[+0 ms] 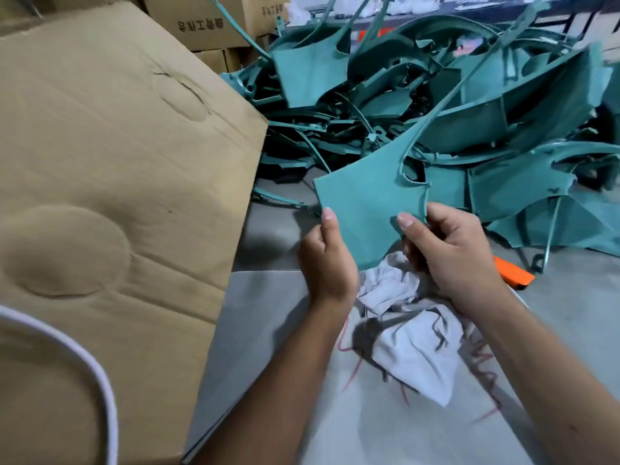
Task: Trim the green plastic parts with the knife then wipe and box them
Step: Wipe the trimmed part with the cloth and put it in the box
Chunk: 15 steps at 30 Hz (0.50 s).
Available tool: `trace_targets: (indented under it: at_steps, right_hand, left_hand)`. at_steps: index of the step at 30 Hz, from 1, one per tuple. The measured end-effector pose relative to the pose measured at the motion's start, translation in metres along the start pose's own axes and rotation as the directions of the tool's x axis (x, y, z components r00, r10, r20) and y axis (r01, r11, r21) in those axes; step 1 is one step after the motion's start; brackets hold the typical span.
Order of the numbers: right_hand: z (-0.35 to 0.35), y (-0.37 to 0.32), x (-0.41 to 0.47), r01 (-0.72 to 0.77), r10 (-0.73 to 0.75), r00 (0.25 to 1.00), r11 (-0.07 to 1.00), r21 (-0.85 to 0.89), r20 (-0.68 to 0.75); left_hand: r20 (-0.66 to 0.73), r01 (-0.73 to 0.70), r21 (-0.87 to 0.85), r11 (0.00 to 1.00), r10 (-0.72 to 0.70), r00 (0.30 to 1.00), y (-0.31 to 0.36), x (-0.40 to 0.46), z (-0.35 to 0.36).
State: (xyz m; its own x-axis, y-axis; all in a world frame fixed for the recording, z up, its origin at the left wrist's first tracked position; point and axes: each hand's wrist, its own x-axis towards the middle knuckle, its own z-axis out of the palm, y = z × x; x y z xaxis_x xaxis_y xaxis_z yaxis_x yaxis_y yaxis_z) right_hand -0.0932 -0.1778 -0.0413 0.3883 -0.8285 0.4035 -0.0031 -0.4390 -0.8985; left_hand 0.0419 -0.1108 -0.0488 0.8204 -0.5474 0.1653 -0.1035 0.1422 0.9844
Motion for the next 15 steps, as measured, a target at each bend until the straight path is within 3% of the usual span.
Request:
trace_targets:
  at_steps: [2,4,8,10,12,15]
  right_hand:
    - [0.004,-0.014,0.007,0.011,-0.01,0.999,0.998,0.055,-0.031]
    - [0.004,-0.036,0.022,0.019,-0.004,0.996,0.988,0.154,-0.092]
    - [0.018,-0.108,0.06,0.091,-0.065,0.992,0.962,0.259,-0.107]
    - [0.022,-0.141,0.077,0.075,-0.058,0.996,0.948,0.308,-0.063]
    - [0.072,-0.187,0.093,0.015,-0.068,0.992,0.894,0.447,0.103]
    - [0.11,-0.223,0.104,-0.179,0.006,0.936,0.871,0.458,0.353]
  left_hand:
    - [0.018,0.064,-0.073,0.995,-0.062,0.998,0.021,0.007,-0.004]
    - [0.031,0.035,-0.1,0.994,-0.032,0.999,0.051,0.014,-0.007]
    - [-0.136,-0.277,-0.004,0.961,0.274,0.952,0.098,0.028,-0.032]
    - [-0.232,-0.363,-0.005,0.932,0.352,0.907,0.101,0.024,-0.034]
    - [-0.366,-0.421,0.04,0.906,0.405,0.838,0.105,0.032,-0.071]
    - [-0.425,-0.298,-0.028,0.954,0.259,0.867,0.089,0.026,-0.076]
